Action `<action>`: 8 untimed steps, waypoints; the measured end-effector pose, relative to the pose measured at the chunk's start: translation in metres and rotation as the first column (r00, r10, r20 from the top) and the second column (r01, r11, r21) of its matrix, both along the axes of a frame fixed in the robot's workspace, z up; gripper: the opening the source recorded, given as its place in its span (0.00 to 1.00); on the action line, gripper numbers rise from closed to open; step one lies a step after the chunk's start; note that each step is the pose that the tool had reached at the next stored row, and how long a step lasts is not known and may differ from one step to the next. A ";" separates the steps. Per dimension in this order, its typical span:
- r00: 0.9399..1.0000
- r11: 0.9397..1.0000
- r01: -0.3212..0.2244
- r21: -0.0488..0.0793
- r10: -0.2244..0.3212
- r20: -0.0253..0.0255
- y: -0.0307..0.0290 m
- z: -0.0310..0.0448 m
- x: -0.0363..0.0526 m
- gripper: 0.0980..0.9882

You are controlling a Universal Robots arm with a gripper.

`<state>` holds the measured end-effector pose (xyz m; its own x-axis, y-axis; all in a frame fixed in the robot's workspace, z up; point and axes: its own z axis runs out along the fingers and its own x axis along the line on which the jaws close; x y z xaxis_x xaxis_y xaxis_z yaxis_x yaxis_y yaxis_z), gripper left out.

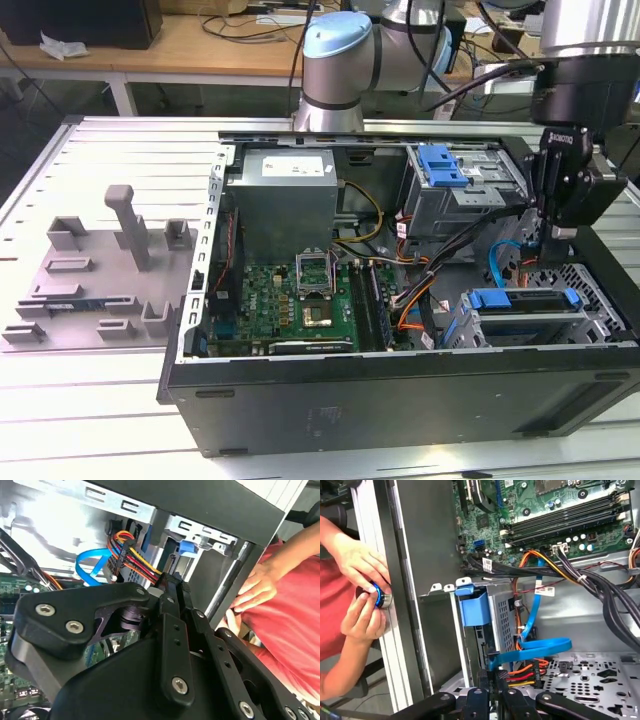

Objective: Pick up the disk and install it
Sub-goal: 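Insert the first disk wire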

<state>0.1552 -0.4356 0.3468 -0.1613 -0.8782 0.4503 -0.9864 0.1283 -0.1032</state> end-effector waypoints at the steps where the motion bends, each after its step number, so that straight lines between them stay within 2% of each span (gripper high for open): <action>1: 1.000 1.000 -0.001 0.009 0.001 0.000 -0.0007 0.0009 -0.0001 0.08; 2: 1.000 1.000 -0.003 0.028 0.003 0.000 -0.0013 0.0020 -0.0003 0.08; 3: 1.000 0.999 -0.005 0.040 0.005 0.000 -0.0014 0.0023 -0.0005 0.08; 5: 1.000 0.995 -0.016 0.094 0.016 0.000 -0.0015 0.0037 -0.0007 0.08; 6: 1.000 0.993 -0.022 0.112 0.023 0.000 -0.0016 0.0046 -0.0008 0.08; 8: 0.999 0.991 -0.031 0.127 0.032 0.000 -0.0016 0.0055 -0.0008 0.08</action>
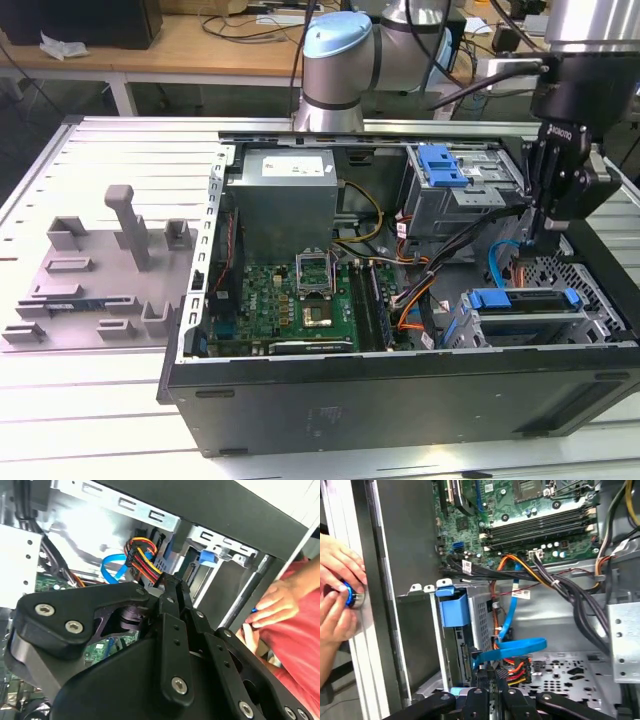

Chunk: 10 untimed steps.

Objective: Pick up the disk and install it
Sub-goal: 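Insert the first disk wire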

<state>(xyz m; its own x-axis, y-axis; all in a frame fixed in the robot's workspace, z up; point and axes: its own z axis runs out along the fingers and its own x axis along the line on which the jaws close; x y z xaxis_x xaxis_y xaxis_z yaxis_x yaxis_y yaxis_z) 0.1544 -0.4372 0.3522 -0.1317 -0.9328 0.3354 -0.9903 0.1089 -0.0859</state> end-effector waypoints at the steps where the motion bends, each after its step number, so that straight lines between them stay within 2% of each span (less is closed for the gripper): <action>1: 1.000 1.000 -0.006 0.006 0.006 0.000 -0.0001 0.0017 0.0000 0.08; 2: 1.000 1.000 -0.011 0.018 0.011 0.000 -0.0006 0.0077 0.0000 0.08; 4: 1.000 0.999 -0.015 0.046 0.015 0.000 -0.0018 0.0118 0.0000 0.08; 7: 1.000 0.997 -0.018 0.072 0.018 0.001 -0.0041 0.0127 0.0000 0.08; 10: 1.000 0.996 -0.019 0.089 0.019 0.001 -0.0088 0.0127 0.0000 0.08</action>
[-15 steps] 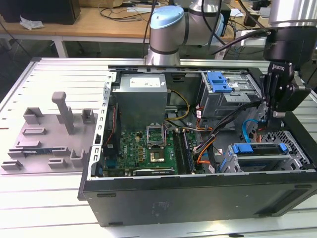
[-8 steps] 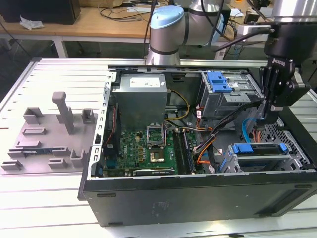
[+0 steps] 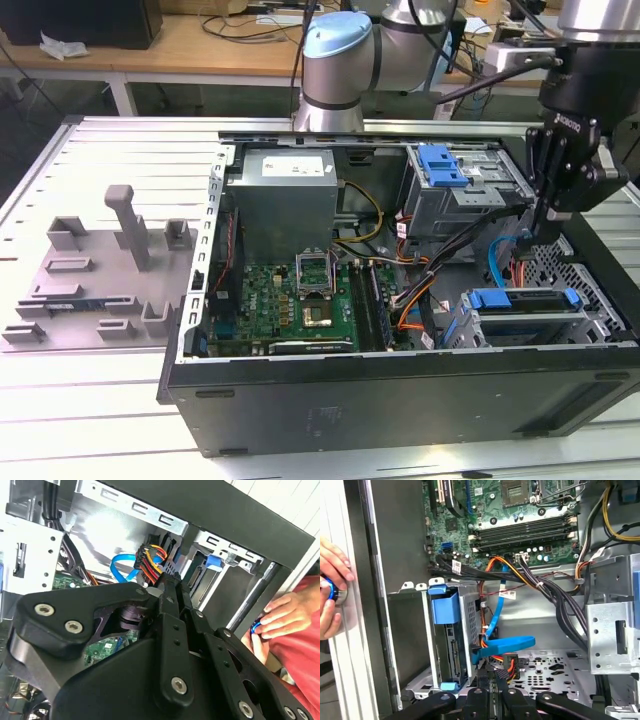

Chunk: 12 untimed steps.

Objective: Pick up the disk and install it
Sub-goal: 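Insert the first disk wire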

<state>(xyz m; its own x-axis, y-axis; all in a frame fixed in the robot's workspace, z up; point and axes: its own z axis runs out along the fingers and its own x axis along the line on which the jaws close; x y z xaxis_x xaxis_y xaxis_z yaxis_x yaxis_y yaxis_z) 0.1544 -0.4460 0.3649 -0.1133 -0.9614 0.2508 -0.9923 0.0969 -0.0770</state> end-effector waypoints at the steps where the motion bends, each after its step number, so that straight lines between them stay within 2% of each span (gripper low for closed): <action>1: 1.000 1.000 -0.001 0.006 0.001 0.000 -0.0031 0.0000 0.0000 0.08; 7: 1.000 1.000 -0.004 0.025 0.004 0.000 -0.0169 0.0000 0.0000 0.08; 12: 1.000 0.999 -0.021 0.048 0.021 0.000 -0.0237 -0.0002 0.0000 0.08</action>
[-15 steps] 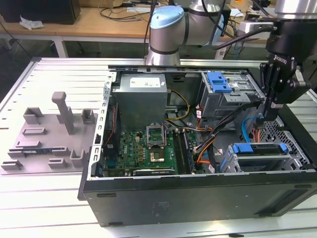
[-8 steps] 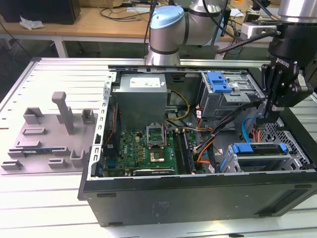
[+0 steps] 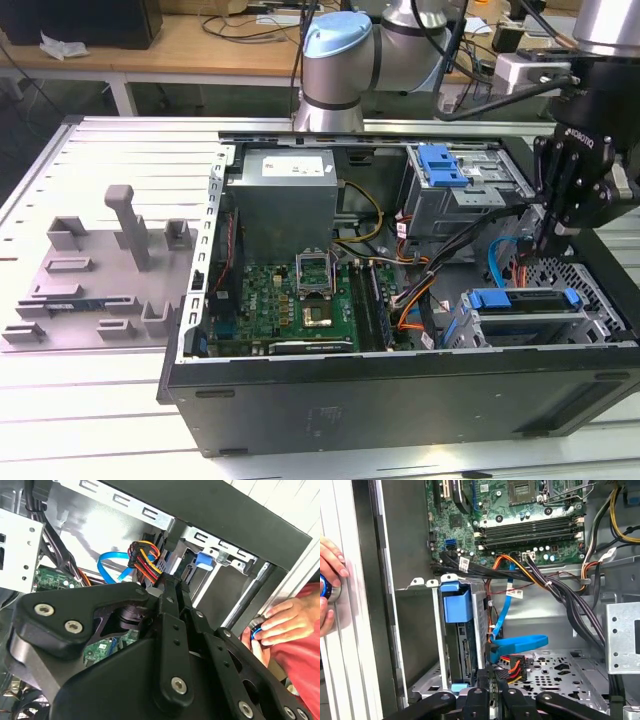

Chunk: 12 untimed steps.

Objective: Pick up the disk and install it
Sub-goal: 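Insert the first disk wire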

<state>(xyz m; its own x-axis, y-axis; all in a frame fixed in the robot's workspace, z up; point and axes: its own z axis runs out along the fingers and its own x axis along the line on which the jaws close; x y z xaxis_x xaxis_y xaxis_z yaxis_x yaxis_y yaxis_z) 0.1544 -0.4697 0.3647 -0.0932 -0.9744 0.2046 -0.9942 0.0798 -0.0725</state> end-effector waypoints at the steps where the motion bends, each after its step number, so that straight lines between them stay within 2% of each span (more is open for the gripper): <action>1: 1.000 1.000 -0.002 0.005 0.002 0.000 -0.0017 -0.0002 0.0000 0.08; 3: 1.000 1.000 -0.003 0.015 0.003 0.000 -0.0061 -0.0007 0.0000 0.08; 4: 1.000 1.000 -0.005 0.027 0.005 0.000 -0.0100 -0.0012 0.0000 0.08; 7: 1.000 0.997 -0.007 0.071 0.007 0.000 -0.0187 -0.0023 -0.0002 0.08; 10: 1.000 0.991 -0.010 0.136 0.010 0.001 -0.0340 -0.0047 -0.0006 0.08; 11: 1.000 0.989 -0.011 0.145 0.011 0.001 -0.0370 -0.0053 -0.0006 0.08; 12: 1.000 0.989 -0.010 0.145 0.011 -0.008 -0.0377 -0.0054 -0.0007 0.08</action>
